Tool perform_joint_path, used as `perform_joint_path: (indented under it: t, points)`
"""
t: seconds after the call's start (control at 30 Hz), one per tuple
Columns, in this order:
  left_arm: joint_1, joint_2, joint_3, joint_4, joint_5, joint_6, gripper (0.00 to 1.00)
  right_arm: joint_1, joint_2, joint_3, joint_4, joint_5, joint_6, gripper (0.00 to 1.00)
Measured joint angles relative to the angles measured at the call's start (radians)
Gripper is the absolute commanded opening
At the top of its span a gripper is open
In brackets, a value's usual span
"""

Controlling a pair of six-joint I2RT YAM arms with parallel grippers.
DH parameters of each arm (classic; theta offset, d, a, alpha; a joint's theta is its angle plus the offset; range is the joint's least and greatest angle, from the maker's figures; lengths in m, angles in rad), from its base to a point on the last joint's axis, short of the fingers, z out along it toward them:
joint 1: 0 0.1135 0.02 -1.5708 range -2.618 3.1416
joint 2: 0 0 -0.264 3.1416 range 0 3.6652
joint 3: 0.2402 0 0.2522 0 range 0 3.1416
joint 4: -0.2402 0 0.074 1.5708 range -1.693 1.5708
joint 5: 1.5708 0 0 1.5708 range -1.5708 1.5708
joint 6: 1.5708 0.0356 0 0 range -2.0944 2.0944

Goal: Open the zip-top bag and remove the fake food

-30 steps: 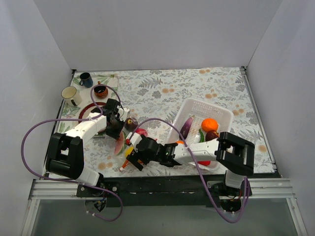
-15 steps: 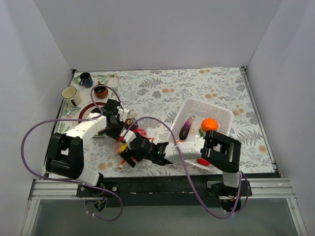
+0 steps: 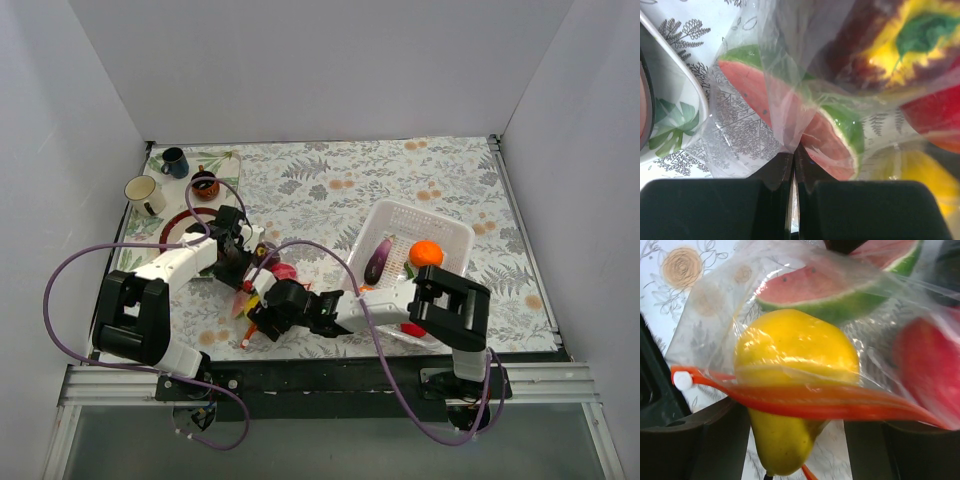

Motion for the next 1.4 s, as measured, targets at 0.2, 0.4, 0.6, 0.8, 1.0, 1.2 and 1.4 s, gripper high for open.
perform_joint_path:
  t: [0.2, 0.4, 0.6, 0.8, 1.0, 1.2, 1.4]
  points:
    - [-0.001, 0.000, -0.011, 0.011, -0.038, 0.014, 0.00, 0.002, -0.240, -0.138, -0.035, 0.000, 0.010, 0.27]
    - [-0.001, 0.010, 0.000, 0.018, -0.072, 0.016, 0.00, 0.008, -0.497, -0.238, -0.117, 0.047, 0.043, 0.24]
    - [-0.001, 0.022, 0.015, 0.018, -0.074, 0.014, 0.00, 0.011, -0.765, -0.325, -0.287, 0.313, 0.121, 0.06]
    - [-0.001, 0.026, 0.024, 0.004, -0.073, 0.014, 0.00, -0.162, -0.912, -0.341, -0.530, 0.633, 0.341, 0.36]
    - [-0.001, 0.028, 0.027, -0.002, -0.073, 0.011, 0.00, -0.297, -0.774, -0.306, -0.806, 0.716, 0.498, 0.99]
    - [-0.001, 0.042, 0.027, -0.002, -0.059, 0.007, 0.00, -0.286, -0.688, -0.211, -0.915, 0.733, 0.500, 0.99]
    - [-0.003, 0.043, 0.027, -0.002, -0.051, 0.007, 0.00, -0.021, -0.622, -0.094, -0.904, 0.851, 0.478, 0.90]
